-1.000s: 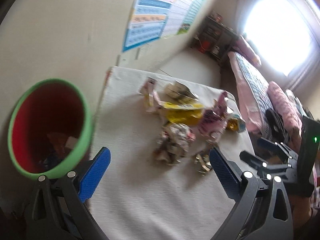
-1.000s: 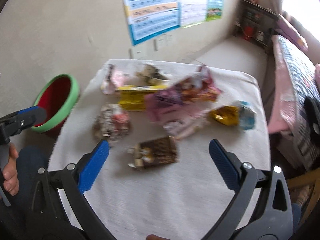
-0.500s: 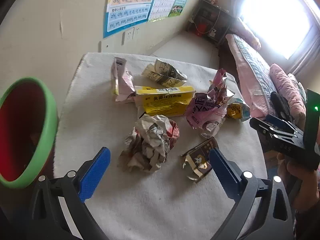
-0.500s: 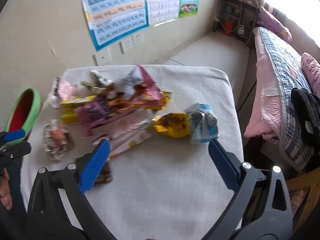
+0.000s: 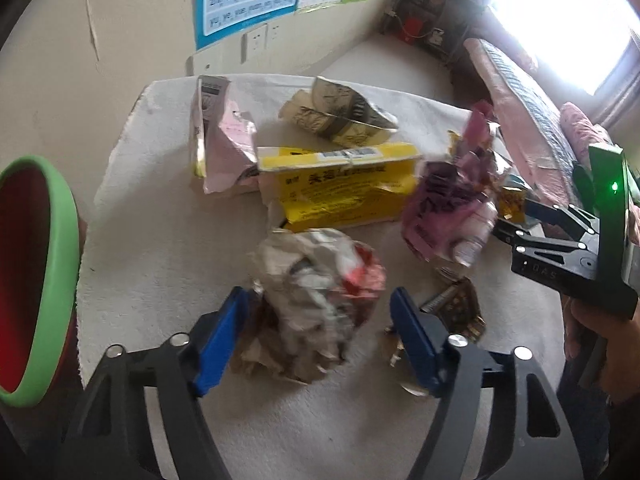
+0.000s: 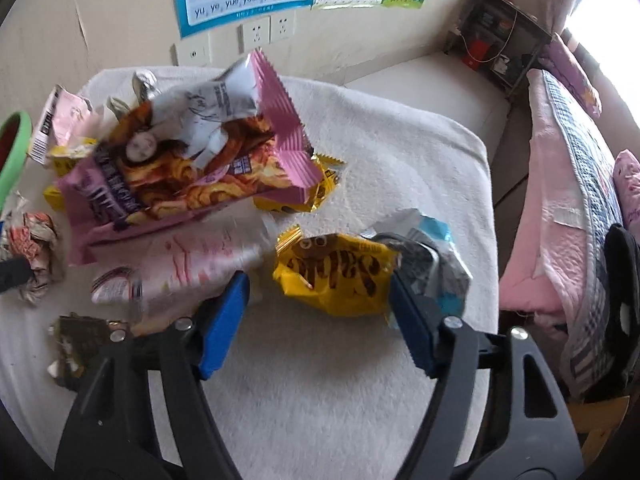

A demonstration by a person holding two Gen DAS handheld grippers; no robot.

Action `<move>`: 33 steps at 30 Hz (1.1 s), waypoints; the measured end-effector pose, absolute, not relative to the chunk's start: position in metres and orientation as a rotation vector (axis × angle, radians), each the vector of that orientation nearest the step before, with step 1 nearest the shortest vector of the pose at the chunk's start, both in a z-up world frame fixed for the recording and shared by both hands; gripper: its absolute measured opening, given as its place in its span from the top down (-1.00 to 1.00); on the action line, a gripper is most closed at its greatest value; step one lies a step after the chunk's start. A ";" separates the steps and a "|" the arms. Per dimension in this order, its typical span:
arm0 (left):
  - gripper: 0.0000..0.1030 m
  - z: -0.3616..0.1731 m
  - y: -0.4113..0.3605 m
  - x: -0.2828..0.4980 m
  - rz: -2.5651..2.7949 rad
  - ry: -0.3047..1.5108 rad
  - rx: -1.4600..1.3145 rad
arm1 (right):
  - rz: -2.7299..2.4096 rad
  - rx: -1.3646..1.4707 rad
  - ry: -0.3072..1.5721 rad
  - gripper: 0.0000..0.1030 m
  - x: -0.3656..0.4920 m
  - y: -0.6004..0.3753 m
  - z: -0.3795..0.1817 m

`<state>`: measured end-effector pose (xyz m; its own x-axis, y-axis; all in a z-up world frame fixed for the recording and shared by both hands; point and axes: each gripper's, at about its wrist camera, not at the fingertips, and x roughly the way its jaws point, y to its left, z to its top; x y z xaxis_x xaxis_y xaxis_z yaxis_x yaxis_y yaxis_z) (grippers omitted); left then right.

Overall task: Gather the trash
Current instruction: 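Grasp the crumpled paper ball with the left tool while the right tool grasps the yellow candy bag, then carry the paper ball and yellow candy bag over the red bucket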

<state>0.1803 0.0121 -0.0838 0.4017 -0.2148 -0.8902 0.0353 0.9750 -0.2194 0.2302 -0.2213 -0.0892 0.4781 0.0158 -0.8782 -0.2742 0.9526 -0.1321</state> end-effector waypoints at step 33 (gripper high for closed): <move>0.40 -0.029 0.016 0.131 -0.273 1.052 -0.201 | 0.197 -0.048 0.919 0.17 0.156 -0.240 -0.003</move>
